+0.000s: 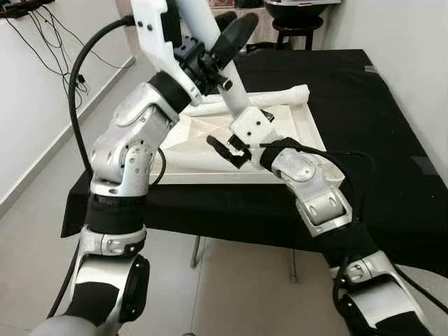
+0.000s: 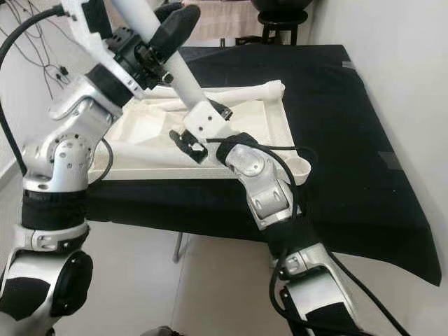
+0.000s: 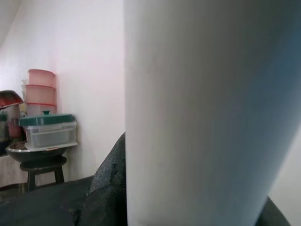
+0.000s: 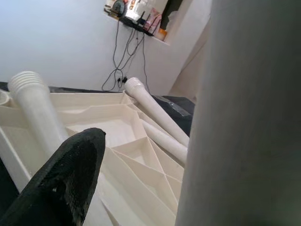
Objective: Building children table
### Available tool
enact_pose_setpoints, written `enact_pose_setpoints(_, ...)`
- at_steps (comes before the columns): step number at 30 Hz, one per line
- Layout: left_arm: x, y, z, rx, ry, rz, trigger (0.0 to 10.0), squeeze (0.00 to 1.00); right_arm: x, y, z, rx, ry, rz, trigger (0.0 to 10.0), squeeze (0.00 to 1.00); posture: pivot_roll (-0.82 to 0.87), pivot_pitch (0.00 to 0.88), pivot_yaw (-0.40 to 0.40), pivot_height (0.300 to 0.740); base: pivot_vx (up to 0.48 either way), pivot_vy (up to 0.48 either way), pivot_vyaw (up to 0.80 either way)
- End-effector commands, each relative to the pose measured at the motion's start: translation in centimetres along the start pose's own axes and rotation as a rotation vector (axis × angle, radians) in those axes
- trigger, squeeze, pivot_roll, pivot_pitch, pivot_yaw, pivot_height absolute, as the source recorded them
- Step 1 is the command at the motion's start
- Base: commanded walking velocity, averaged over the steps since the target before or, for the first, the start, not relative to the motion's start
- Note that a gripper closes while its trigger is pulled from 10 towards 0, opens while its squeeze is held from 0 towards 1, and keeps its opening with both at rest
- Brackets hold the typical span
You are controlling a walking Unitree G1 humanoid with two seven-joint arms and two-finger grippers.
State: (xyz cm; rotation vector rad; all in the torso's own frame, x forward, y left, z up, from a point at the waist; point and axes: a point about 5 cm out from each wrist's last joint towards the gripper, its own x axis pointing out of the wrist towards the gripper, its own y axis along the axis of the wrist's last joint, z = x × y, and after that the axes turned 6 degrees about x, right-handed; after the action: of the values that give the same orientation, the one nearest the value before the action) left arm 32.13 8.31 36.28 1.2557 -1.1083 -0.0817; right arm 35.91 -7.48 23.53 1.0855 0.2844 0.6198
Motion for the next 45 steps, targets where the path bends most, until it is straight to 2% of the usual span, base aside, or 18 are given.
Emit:
enact_pose_setpoints(1,1.3,0.9,2.2,-0.054,-0.118,0.078,0.0,0.00,0.9,0.1,-1.1,0.036,0.036,-0.009,10.0,0.00,-0.04,0.017,0.068,0.740,0.000,0.000,0.00)
enact_pose_setpoints(5,1.5,0.8,2.4,-0.077,-0.119,0.086,0.0,0.00,1.4,-0.3,-0.5,0.055,-0.016,-0.029,10.0,0.00,-0.04,0.018,0.068,0.740,0.000,0.000,0.00)
enact_pose_setpoints(6,1.5,0.8,2.4,-0.085,-0.121,0.091,0.0,0.00,1.5,-0.8,-0.3,0.002,-0.032,-0.055,10.0,0.00,-0.04,0.015,0.064,0.740,0.000,0.000,0.00)
enact_pose_setpoints(7,1.5,0.8,2.4,-0.085,-0.121,0.091,0.0,0.00,1.5,-0.8,-0.3,0.002,-0.032,-0.055,10.0,0.00,-0.04,0.015,0.064,0.740,0.000,0.000,0.00)
enact_pose_setpoints(8,1.6,0.8,2.4,-0.091,-0.122,0.095,0.0,0.00,1.7,-1.1,-0.2,-0.038,-0.043,-0.072,10.0,0.00,-0.04,0.015,0.064,0.740,0.000,0.000,0.00)
enact_pose_setpoints(12,1.5,0.4,2.4,-0.098,-0.120,0.090,0.0,0.00,2.2,-2.5,1.0,-0.064,-0.151,-0.133,10.0,0.00,-0.02,0.010,0.062,0.740,0.000,0.000,0.00)
enact_pose_setpoints(15,1.5,0.2,2.3,-0.103,-0.116,0.089,0.0,0.00,2.2,-2.7,1.5,-0.088,-0.193,-0.138,10.0,0.00,-0.02,0.011,0.062,0.740,0.000,0.000,0.00)
enact_pose_setpoints(18,1.5,0.2,2.3,-0.120,-0.111,0.093,0.0,0.00,2.3,-2.6,2.2,-0.045,-0.263,-0.103,10.0,0.00,-0.02,0.013,0.062,0.740,0.000,0.000,0.00)
enact_pose_setpoints(20,1.5,0.1,2.3,-0.121,-0.110,0.093,0.0,0.00,2.3,-2.5,2.3,-0.051,-0.272,-0.092,10.0,0.00,-0.02,0.013,0.061,0.740,0.000,0.000,0.00)
enact_pose_setpoints(21,1.6,0.0,2.3,-0.120,-0.108,0.092,0.0,0.00,2.4,-2.4,2.2,-0.060,-0.270,-0.069,3.8,0.00,-0.02,0.013,0.060,0.740,0.000,0.000,0.00)
enact_pose_setpoints(22,1.6,0.0,2.3,-0.120,-0.106,0.092,0.0,0.00,2.4,-2.4,2.1,-0.059,-0.267,-0.059,3.8,0.00,-0.02,0.013,0.060,0.740,0.000,0.000,0.00)
enact_pose_setpoints(23,1.6,-0.1,2.3,-0.123,-0.106,0.093,0.0,0.00,2.5,-2.3,1.9,-0.053,-0.258,-0.049,0.0,0.00,-0.02,0.014,0.060,0.740,0.000,0.000,0.00)
enact_pose_setpoints(29,1.6,-0.2,2.4,-0.127,-0.107,0.096,0.0,0.00,2.7,-2.3,1.8,-0.062,-0.251,-0.035,0.0,0.00,-0.03,0.012,0.059,0.740,0.000,0.000,0.00)
enact_pose_setpoints(39,1.5,-0.6,2.6,-0.142,-0.107,0.085,0.0,0.00,2.6,-2.2,2.6,-0.038,-0.270,-0.010,0.0,0.00,-0.04,0.009,0.056,0.740,0.000,0.000,0.00)
enact_pose_setpoints(40,1.3,-0.7,2.5,-0.148,-0.096,0.084,4.1,0.33,2.6,-2.2,2.7,-0.023,-0.271,-0.006,0.0,0.00,-0.04,0.010,0.056,0.740,0.000,0.000,0.00)
enact_pose_setpoints(42,1.2,-0.8,2.4,-0.152,-0.088,0.084,4.1,0.33,2.5,-2.3,2.8,-0.013,-0.272,-0.003,0.0,0.00,-0.04,0.011,0.055,0.740,0.000,0.000,0.00)
enact_pose_setpoints(43,0.6,-0.7,2.3,-0.175,-0.106,0.094,10.0,1.00,2.3,-2.3,3.1,0.031,-0.279,0.006,0.0,0.00,-0.04,0.010,0.052,0.740,0.000,0.000,0.00)
enact_pose_setpoints(45,0.4,-0.6,2.3,-0.182,-0.120,0.100,10.0,1.00,2.2,-2.4,3.2,0.044,-0.282,0.009,0.0,0.00,-0.04,0.010,0.052,0.740,0.000,0.000,0.00)
